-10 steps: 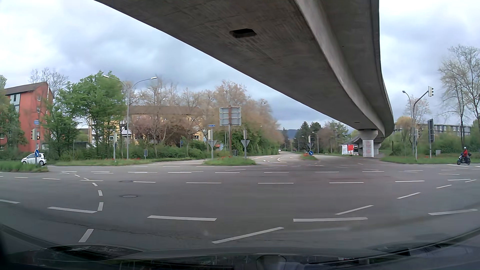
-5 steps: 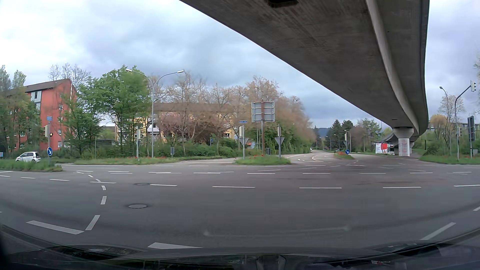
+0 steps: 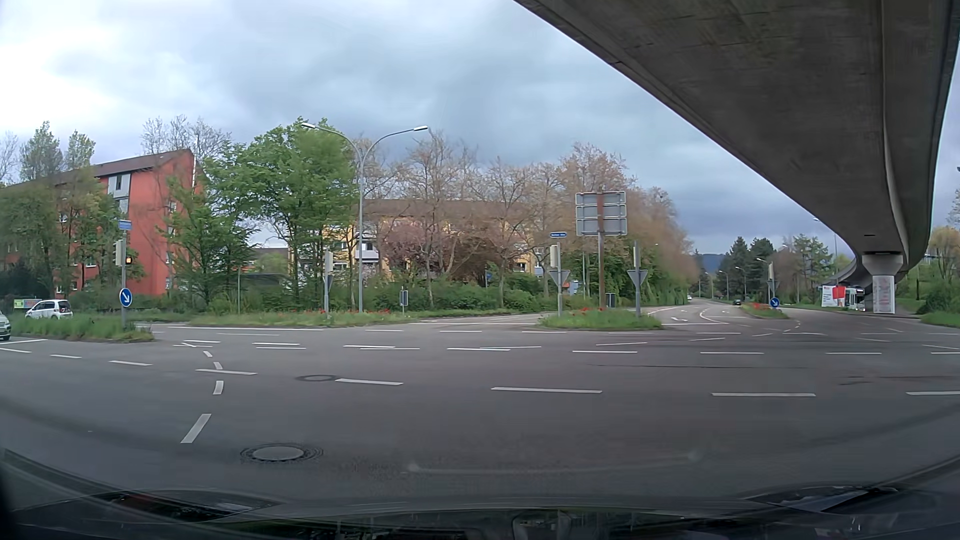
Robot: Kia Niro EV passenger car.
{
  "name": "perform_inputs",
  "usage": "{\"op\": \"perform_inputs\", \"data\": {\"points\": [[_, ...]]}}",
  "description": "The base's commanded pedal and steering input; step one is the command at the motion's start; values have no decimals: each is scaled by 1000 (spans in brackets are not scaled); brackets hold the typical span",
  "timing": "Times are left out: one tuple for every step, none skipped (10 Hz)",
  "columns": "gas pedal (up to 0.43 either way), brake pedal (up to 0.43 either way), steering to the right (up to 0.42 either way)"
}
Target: Follow the waypoints while adhering to traffic rules and regulations
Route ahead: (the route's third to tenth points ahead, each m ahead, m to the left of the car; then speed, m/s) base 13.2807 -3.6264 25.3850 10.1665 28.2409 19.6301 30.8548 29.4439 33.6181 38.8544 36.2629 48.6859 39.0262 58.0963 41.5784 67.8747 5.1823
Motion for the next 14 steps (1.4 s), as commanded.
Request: {"op": "perform_inputs", "data": {"points": [[189, 0, -177], [189, 0, -175], [189, 0, -173], [189, 0, -169], [189, 0, -162], [189, 0, -158], [189, 0, -153], [189, 0, -147], [189, 0, -139], [209, 0, -136], [209, 0, -134], [209, 0, -133], [209, 0, -133], [209, 0, -131]]}}
